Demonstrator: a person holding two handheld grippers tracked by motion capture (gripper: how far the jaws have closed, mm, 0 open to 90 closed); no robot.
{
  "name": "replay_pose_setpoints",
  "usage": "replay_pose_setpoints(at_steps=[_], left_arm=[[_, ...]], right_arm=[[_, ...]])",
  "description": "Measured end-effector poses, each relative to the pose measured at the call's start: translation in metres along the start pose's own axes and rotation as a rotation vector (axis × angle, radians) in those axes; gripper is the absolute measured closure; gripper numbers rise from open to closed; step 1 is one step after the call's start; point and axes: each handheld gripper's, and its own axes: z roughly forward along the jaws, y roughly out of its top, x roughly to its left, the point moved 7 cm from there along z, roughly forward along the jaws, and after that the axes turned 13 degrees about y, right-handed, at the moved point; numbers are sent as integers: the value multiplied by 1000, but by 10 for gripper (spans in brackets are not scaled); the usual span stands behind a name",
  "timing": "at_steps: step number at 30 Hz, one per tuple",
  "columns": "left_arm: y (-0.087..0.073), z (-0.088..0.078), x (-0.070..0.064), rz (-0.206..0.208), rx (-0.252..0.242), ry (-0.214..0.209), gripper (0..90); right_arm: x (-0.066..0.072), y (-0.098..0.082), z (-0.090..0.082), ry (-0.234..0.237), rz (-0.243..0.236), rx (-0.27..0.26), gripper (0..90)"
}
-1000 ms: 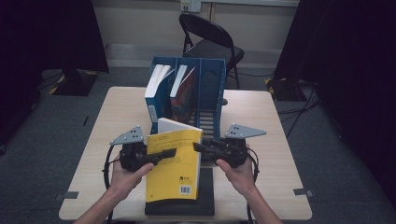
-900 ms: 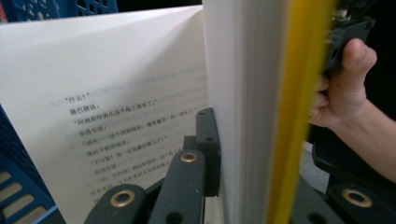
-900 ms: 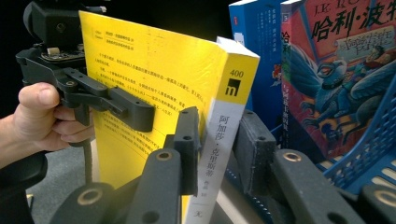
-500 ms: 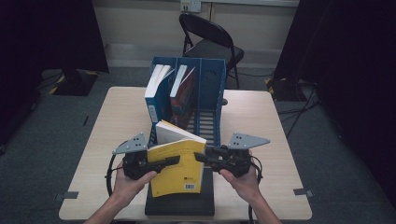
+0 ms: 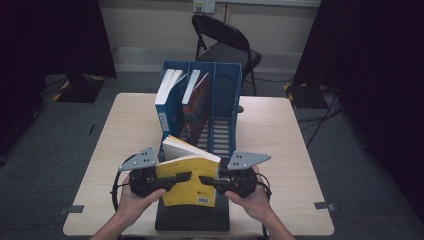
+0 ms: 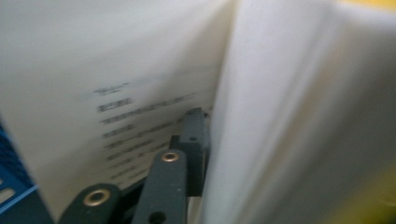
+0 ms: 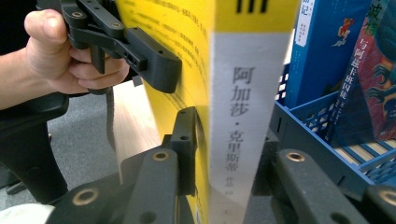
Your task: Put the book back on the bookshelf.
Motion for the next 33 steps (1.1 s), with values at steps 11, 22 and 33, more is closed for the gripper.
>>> replay_pose_setpoints(at_steps=[11,22,33], left_arm=[[-19,-15,22,2,11,105,509],[-39,-10,45,-31,71,187,342],[-47,1,34,-3,89,161,330]], right_arm=[[1,-2,0,-1,-7,16,743],[3,-4,-1,11,-8,22,742],[6,-8,12,25,-15,28,684]])
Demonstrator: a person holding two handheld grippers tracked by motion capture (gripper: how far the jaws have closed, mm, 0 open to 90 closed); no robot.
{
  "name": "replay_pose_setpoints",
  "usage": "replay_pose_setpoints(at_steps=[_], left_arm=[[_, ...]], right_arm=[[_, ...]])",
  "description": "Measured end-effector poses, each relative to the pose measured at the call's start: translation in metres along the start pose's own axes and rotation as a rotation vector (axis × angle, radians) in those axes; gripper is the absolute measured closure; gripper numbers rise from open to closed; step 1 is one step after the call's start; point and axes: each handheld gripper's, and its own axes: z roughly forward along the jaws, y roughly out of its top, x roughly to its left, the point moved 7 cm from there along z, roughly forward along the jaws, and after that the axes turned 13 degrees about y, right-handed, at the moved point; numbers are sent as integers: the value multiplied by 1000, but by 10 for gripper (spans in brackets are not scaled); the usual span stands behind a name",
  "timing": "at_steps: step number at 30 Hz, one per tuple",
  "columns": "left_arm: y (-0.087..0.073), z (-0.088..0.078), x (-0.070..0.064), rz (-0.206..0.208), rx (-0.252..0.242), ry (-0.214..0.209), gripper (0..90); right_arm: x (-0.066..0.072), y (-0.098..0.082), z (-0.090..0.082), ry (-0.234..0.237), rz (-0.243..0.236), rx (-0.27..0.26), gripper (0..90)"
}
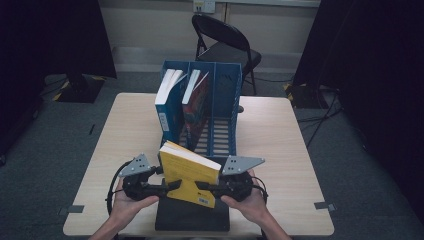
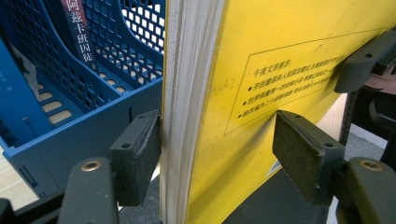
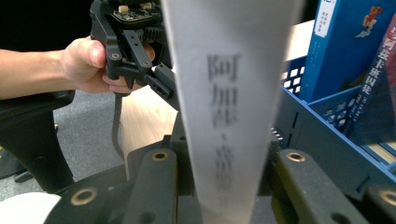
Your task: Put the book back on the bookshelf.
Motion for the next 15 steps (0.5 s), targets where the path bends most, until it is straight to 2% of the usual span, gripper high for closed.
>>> replay_pose_setpoints(at_steps=[3,9,15], left_arm=[[0,-1,0,7,-3,5,347],[-2,-4,-3,2,-3,-15,381],[-2,-4,-7,12,-6,-8,414]], right_arm=[[1,0,4,-8,-6,-8,666],[4,2,9,11,-19,-24,675],[4,5,5,11,-17,-67,686]])
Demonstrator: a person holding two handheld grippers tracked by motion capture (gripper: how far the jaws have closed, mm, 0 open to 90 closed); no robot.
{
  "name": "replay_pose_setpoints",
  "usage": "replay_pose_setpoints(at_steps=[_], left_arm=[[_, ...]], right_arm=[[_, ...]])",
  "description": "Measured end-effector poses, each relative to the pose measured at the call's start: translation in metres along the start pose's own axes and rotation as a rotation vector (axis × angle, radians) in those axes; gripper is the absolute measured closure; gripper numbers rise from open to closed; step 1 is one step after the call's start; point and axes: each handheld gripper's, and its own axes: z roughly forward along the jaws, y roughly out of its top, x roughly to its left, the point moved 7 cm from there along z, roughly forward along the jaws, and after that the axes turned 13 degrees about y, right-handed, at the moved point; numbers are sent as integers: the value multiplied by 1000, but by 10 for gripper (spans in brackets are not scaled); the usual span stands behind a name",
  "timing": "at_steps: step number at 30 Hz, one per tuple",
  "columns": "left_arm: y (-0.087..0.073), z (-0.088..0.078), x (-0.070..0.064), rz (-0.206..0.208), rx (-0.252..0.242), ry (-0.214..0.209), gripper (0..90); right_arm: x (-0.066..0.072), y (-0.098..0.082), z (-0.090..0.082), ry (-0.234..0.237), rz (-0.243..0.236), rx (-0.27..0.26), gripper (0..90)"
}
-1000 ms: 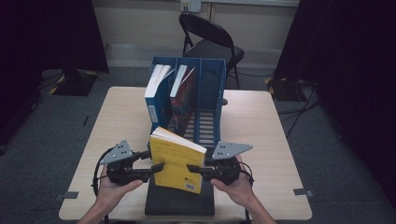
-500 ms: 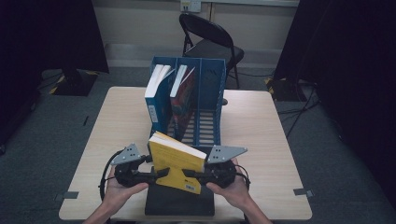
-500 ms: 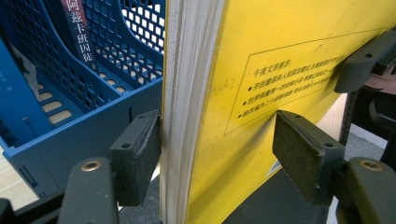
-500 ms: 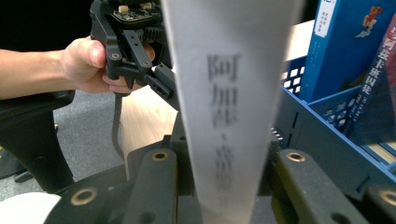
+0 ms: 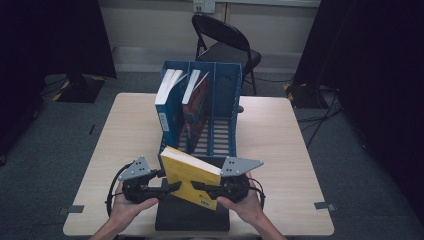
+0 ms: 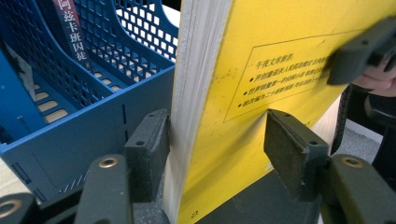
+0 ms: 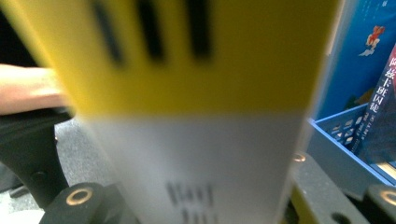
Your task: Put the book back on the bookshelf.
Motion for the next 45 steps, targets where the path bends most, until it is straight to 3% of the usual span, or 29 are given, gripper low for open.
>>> replay_pose_setpoints(at_steps=[10,14,19,24,29,32,43,45], left_arm=[[-1,0,1,-18,-4,0,442],[-1,2,1,-34,-8,-6,405],[-8,5,2,-34,34,-18,342],[-13,-3,13,-59,50,22,287],[-27,-7,28,-80,113,73,197],[-34,-5,38,-72,133,112,187],[-51,-1,68,-167,182,215,158],[-55,1,69,-143,193,232,158]], right_arm=[[-4,-4,1,7,37,-27,708],[-4,-3,0,-23,33,-15,744],[-5,-2,-2,-42,34,1,753],[-8,-2,-9,-70,40,17,757],[-11,-3,-14,-80,55,13,757],[-14,-4,-17,-90,66,14,757],[-18,-6,-28,-100,99,5,758],[-17,-5,-29,-102,100,7,758]])
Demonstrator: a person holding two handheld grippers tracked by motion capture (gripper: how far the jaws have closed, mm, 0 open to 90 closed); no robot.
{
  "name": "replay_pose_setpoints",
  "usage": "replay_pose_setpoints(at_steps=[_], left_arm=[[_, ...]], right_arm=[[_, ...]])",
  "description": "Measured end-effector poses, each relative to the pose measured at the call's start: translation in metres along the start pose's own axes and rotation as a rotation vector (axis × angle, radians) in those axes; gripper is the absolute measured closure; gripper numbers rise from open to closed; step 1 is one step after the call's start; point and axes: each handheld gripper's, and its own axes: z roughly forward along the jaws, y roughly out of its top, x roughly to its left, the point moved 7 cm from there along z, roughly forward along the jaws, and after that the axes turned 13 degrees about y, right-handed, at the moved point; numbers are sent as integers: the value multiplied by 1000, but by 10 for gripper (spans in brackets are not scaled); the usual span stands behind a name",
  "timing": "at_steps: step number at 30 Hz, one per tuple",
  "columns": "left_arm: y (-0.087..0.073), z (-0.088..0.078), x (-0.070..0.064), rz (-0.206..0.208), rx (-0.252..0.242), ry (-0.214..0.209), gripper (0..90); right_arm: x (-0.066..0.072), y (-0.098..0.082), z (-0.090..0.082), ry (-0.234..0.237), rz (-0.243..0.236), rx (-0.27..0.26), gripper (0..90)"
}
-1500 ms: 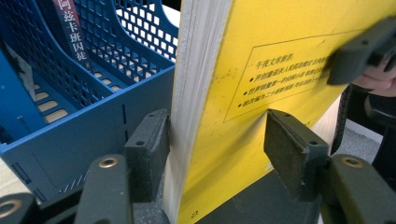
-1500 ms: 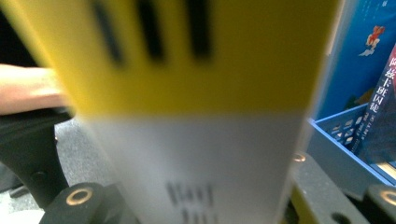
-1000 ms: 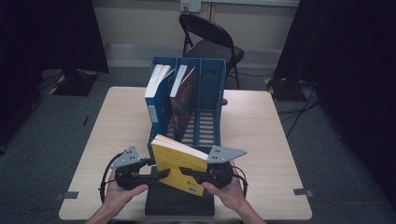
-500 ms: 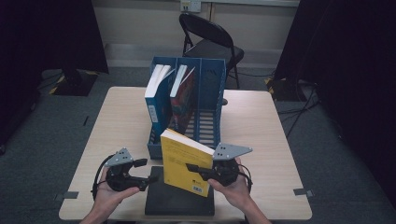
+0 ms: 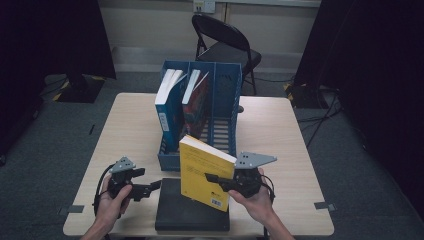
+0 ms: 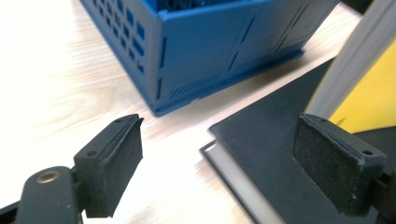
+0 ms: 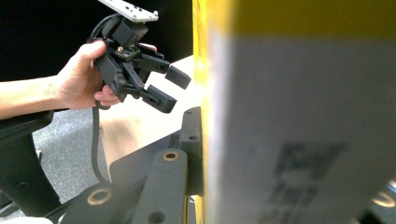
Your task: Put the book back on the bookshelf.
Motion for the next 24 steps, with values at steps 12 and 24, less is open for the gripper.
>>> replay_pose_setpoints(at_steps=[12,24], left_arm=[[-3,2,-2,14,-1,7,158],[-2,-1,3,-4,-13,15,160]], right_arm=[[-1,8,-8,-26,15,-23,759],[-4,30,-31,-71,1,-81,759]])
